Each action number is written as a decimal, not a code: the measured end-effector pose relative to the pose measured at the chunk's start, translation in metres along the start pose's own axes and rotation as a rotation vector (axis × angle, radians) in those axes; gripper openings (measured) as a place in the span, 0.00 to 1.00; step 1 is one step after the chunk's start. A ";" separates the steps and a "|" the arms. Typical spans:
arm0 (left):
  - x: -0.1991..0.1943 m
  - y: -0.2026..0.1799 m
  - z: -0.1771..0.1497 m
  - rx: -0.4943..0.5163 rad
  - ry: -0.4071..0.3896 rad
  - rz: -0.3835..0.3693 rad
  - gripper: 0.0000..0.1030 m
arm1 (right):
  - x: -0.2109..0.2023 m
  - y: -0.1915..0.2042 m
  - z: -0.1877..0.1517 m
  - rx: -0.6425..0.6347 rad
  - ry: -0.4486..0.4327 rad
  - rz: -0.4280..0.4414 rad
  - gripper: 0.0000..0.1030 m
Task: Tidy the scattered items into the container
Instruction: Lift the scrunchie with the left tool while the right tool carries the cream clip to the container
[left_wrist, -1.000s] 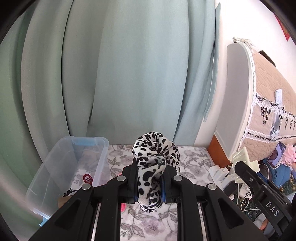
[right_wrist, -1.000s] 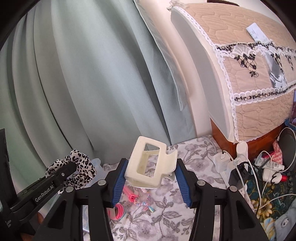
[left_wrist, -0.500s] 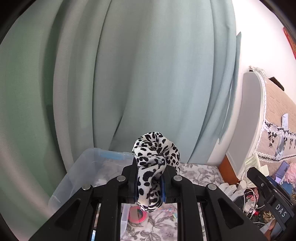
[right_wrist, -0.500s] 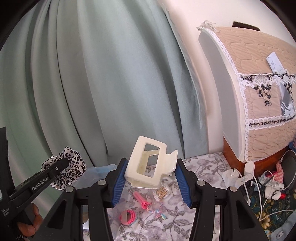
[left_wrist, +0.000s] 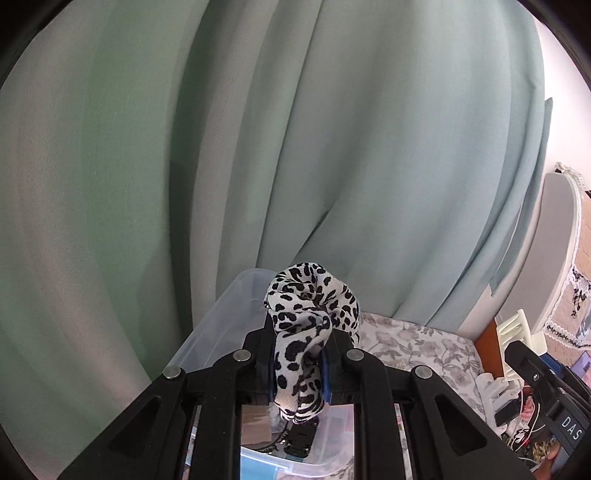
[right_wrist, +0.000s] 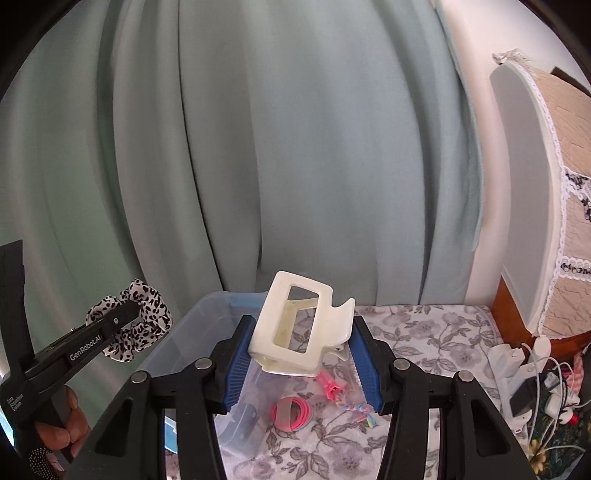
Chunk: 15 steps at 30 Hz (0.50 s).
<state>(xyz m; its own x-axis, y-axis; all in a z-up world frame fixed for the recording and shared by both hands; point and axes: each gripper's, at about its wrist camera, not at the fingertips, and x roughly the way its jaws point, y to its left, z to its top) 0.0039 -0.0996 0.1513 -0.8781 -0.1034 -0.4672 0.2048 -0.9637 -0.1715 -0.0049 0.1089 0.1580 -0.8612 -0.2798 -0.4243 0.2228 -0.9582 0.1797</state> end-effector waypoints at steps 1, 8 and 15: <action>0.003 0.006 -0.001 -0.005 0.007 0.007 0.18 | 0.005 0.006 -0.002 -0.011 0.012 0.012 0.53; 0.021 0.040 -0.016 -0.053 0.066 0.031 0.18 | 0.044 0.051 -0.015 -0.110 0.124 0.091 0.53; 0.046 0.056 -0.027 -0.062 0.137 0.027 0.18 | 0.070 0.082 -0.036 -0.165 0.216 0.145 0.53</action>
<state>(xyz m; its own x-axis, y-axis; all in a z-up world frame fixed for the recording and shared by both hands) -0.0129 -0.1517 0.0968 -0.8056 -0.0909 -0.5854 0.2579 -0.9434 -0.2084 -0.0304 0.0086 0.1108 -0.7018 -0.4040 -0.5867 0.4231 -0.8990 0.1130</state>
